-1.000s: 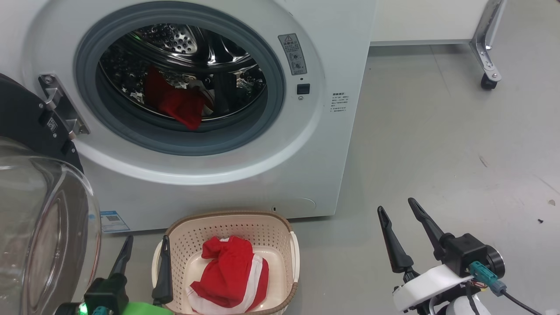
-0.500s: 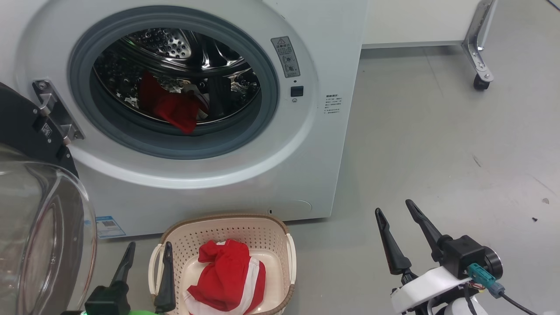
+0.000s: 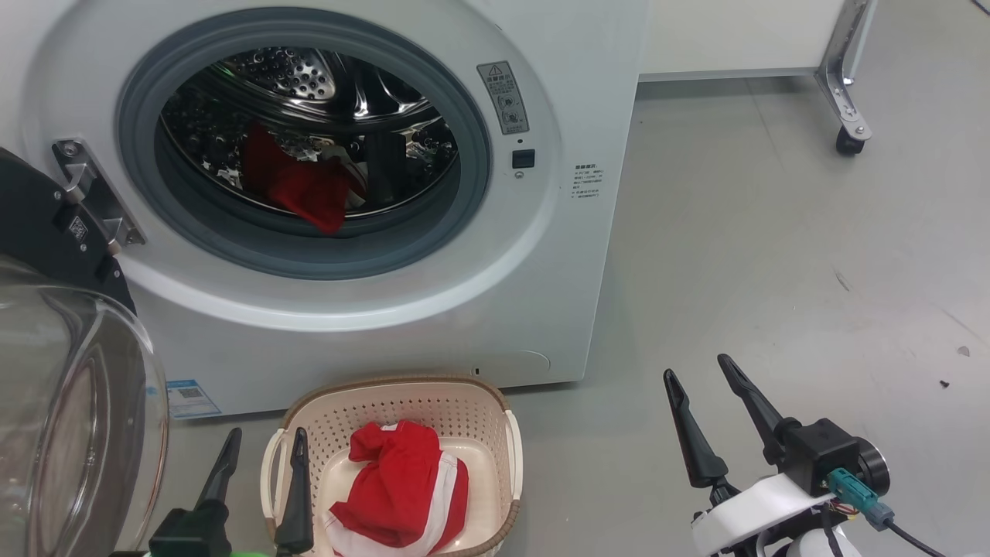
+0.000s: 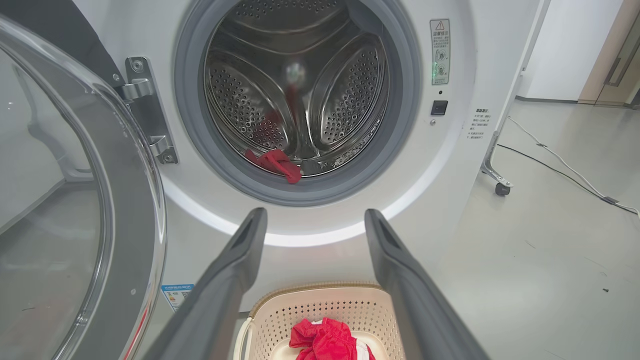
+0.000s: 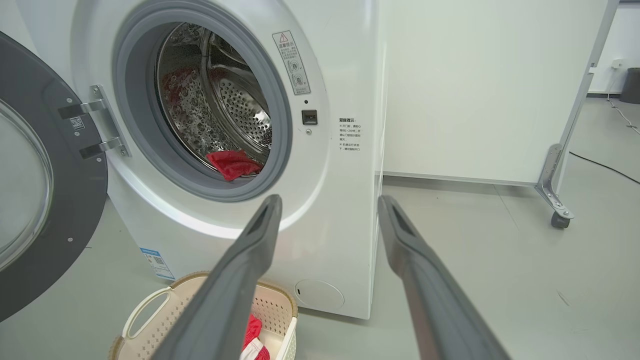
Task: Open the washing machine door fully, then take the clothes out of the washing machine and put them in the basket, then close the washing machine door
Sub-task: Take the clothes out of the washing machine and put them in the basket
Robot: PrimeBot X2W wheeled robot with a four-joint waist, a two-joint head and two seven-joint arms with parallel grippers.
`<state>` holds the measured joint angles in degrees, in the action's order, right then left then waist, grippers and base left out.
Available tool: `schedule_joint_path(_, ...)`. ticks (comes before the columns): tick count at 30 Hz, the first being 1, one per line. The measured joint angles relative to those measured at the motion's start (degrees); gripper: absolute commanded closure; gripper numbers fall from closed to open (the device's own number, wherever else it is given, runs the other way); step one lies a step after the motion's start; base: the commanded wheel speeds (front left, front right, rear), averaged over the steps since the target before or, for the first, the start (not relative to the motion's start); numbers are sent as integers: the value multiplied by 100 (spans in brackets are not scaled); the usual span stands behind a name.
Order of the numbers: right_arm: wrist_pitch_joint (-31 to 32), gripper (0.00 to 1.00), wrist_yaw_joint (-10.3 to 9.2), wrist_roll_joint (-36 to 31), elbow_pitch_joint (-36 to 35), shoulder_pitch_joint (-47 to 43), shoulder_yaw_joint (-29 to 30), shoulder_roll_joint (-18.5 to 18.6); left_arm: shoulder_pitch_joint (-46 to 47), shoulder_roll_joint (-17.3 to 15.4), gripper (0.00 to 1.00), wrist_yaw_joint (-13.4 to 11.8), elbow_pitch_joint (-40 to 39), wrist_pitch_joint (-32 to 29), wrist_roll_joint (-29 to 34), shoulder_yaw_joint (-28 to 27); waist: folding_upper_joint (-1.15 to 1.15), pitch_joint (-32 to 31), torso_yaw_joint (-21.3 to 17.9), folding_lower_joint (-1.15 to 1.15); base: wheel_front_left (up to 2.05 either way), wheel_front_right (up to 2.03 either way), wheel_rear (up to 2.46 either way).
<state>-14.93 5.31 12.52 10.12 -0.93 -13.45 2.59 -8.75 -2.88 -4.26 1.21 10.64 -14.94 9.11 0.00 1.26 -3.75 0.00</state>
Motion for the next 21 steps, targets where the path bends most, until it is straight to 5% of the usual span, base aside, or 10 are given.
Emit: schedule_joint_path(21,0,0,-35,-8,-358,48,-33,0,248,0,0,-55,-275,-327,-12,14,0,727,-90,0,0,0,0)
